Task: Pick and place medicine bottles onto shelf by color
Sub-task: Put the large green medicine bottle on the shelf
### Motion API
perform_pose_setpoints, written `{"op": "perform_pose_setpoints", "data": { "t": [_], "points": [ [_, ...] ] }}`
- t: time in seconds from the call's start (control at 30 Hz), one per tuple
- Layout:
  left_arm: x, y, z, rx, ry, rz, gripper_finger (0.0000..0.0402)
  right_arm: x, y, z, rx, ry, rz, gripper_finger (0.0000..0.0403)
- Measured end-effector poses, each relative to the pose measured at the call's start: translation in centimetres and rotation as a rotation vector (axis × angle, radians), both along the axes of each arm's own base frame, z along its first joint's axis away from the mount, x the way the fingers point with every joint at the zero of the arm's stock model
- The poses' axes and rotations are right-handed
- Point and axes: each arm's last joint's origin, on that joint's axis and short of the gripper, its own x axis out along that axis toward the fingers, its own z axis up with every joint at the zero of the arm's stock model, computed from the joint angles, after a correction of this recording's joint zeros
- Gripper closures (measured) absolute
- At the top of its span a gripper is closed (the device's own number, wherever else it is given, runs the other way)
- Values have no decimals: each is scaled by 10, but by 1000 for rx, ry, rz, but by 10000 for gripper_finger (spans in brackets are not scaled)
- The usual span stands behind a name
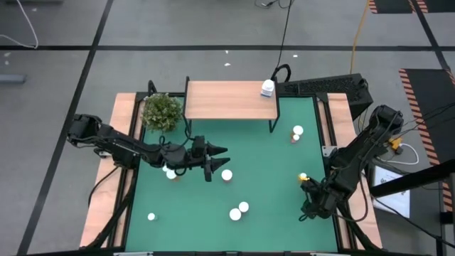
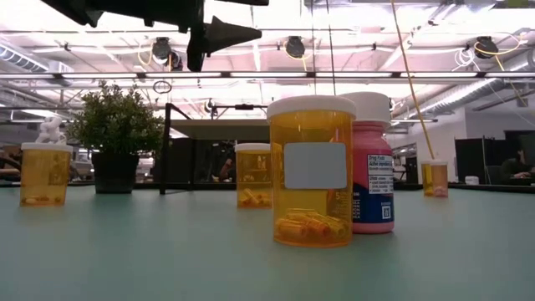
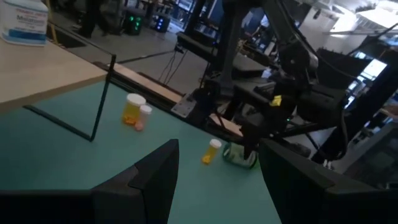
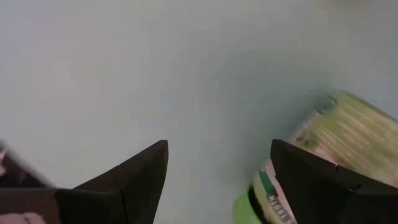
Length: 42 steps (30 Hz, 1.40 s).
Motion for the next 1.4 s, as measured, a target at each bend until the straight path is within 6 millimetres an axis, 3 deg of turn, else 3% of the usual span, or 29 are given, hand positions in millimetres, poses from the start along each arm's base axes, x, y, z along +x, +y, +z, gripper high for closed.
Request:
{"op": "perform_pose_setpoints", "data": {
  "t": [0.27, 0.4, 0.63, 0.93, 1.13, 1.4],
  "points": [
    [0, 2, 1, 14, -1, 7, 179, -7, -12, -25, -16, 44, -184, 122],
    [0, 2, 1, 14, -2, 8, 179, -8, -12, -28, 4, 45, -173, 131],
    [0, 2, 2, 29, -3, 5, 179, -9, -12, -13, 53, 141, -177, 170],
    [4, 21, 3, 47, -13, -14, 179, -1, -20, 8, 172, 246, -108, 208],
    [4, 24, 6, 45, -43, -18, 179, -10, -33, 24, 139, 357, -123, 223],
    [4, 24, 6, 66, -37, -20, 179, -16, -36, 6, 201, 375, -89, 217]
  ]
}}
